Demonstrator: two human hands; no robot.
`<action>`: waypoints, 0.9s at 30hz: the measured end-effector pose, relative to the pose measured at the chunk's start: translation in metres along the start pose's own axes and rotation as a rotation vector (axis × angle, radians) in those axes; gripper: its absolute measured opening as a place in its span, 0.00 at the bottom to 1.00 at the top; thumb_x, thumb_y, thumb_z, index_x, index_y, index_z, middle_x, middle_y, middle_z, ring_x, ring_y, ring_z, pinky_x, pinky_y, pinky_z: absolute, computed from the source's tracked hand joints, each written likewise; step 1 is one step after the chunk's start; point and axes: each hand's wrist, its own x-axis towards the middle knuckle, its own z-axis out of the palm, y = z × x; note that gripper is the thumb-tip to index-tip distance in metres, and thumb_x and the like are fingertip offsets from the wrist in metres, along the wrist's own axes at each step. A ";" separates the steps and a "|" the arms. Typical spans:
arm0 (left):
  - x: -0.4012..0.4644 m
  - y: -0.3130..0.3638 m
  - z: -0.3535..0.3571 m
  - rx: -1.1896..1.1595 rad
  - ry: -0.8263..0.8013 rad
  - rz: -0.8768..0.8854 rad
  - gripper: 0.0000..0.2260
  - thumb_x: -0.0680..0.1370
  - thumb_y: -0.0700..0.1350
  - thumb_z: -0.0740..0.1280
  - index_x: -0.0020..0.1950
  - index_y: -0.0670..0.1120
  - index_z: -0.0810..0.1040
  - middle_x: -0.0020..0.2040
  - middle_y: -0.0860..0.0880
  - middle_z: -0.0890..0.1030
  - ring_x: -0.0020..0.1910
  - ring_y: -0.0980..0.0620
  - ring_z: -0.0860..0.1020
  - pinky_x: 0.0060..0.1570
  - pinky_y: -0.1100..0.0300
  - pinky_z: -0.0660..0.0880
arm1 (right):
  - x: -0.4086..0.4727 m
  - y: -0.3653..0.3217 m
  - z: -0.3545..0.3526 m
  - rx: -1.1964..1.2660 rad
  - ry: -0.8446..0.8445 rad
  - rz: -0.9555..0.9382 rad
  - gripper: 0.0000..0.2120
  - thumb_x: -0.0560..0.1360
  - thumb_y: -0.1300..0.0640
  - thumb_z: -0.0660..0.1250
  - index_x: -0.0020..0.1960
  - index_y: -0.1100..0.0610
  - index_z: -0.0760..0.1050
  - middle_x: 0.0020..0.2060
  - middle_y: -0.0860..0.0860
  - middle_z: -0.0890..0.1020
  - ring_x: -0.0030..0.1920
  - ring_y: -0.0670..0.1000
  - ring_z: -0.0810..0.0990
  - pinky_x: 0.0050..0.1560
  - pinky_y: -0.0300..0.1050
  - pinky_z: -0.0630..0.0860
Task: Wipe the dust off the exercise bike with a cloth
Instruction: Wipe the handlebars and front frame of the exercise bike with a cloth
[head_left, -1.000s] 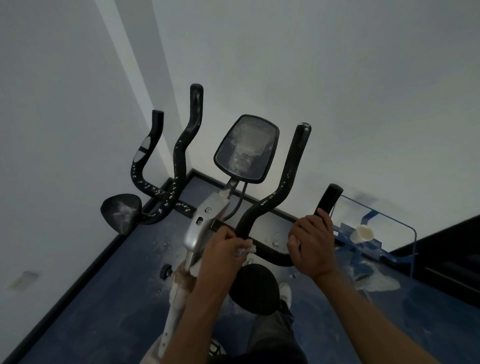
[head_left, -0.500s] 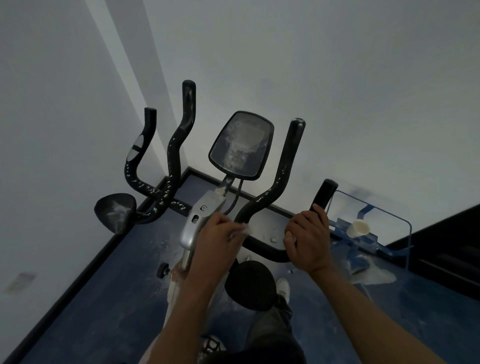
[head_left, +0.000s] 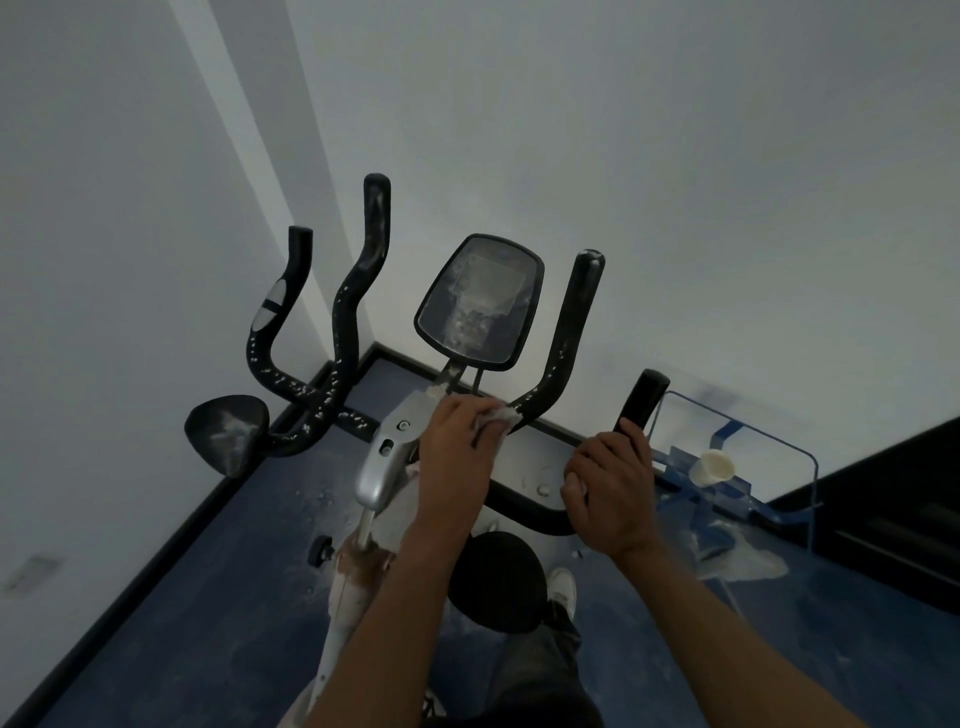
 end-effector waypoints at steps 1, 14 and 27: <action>-0.001 -0.001 0.000 0.010 -0.006 -0.029 0.03 0.80 0.48 0.71 0.52 0.50 0.80 0.49 0.57 0.76 0.50 0.70 0.75 0.50 0.78 0.69 | 0.000 0.000 0.000 -0.002 -0.003 0.001 0.12 0.73 0.56 0.61 0.34 0.57 0.77 0.35 0.52 0.79 0.40 0.53 0.75 0.67 0.58 0.67; 0.013 -0.017 0.008 0.079 -0.014 -0.029 0.05 0.83 0.46 0.65 0.54 0.48 0.81 0.48 0.61 0.75 0.50 0.71 0.73 0.51 0.78 0.67 | 0.000 0.000 0.001 -0.002 -0.008 0.011 0.13 0.73 0.55 0.61 0.33 0.57 0.77 0.34 0.52 0.79 0.40 0.53 0.75 0.68 0.54 0.65; 0.000 -0.026 0.007 0.119 0.033 0.002 0.03 0.82 0.43 0.68 0.51 0.50 0.81 0.46 0.58 0.79 0.49 0.63 0.77 0.50 0.74 0.70 | -0.001 0.001 0.002 0.025 0.017 -0.009 0.11 0.72 0.56 0.62 0.33 0.57 0.76 0.34 0.51 0.77 0.40 0.54 0.74 0.66 0.57 0.67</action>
